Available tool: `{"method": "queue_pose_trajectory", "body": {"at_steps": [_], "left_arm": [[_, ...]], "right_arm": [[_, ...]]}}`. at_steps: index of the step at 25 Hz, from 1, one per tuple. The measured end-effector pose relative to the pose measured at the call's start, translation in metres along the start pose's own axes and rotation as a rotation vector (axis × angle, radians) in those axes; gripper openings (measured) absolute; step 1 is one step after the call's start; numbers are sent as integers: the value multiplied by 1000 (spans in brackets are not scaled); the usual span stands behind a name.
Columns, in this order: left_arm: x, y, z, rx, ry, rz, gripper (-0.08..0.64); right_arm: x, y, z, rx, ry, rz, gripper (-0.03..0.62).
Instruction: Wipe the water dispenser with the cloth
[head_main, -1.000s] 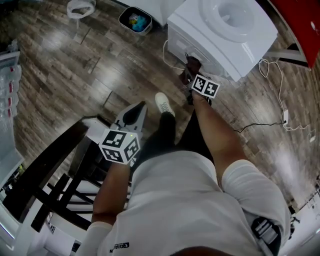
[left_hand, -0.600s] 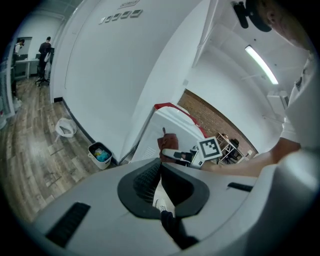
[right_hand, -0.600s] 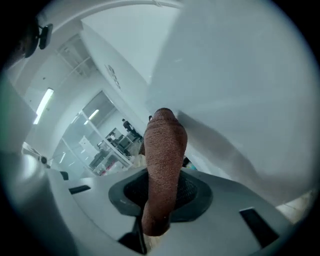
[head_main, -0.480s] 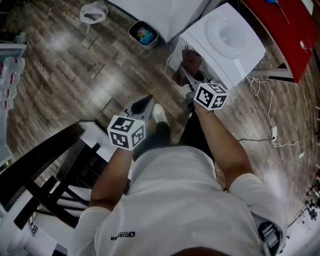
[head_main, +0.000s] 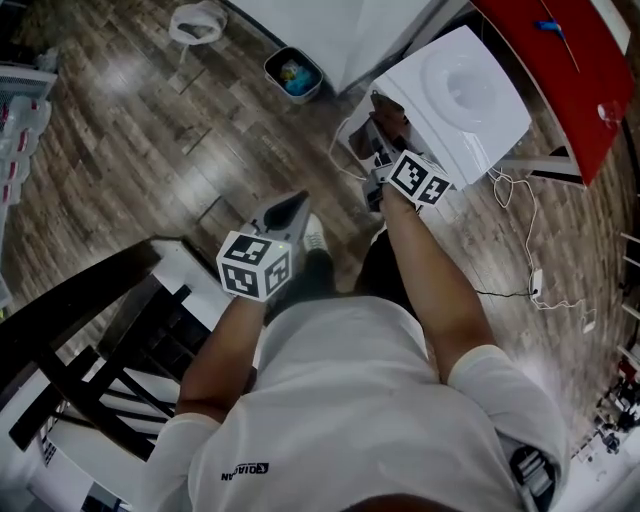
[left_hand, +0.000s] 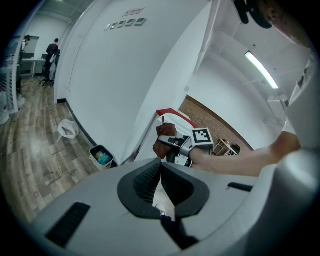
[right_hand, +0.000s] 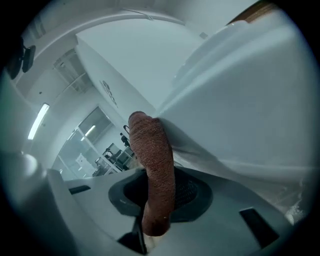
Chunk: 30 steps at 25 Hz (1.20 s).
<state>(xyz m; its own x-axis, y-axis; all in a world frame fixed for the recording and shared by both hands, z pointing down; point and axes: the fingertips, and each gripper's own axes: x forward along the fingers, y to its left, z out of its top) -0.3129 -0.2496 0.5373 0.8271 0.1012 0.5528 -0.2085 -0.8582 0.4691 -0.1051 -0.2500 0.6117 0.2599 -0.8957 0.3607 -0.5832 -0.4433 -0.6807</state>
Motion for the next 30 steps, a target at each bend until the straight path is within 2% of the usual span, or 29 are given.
{"method": "queue_pose_trajectory", "body": {"at_steps": [15,30], "left_arm": [[1,12,-39,-30,91,15,0],[4,50,-64,-126,141,79,0]], "right_arm": [[42,-90,-84,-20,143,-178,86],[79,-165,-155,-78,310,-316,86]]}}
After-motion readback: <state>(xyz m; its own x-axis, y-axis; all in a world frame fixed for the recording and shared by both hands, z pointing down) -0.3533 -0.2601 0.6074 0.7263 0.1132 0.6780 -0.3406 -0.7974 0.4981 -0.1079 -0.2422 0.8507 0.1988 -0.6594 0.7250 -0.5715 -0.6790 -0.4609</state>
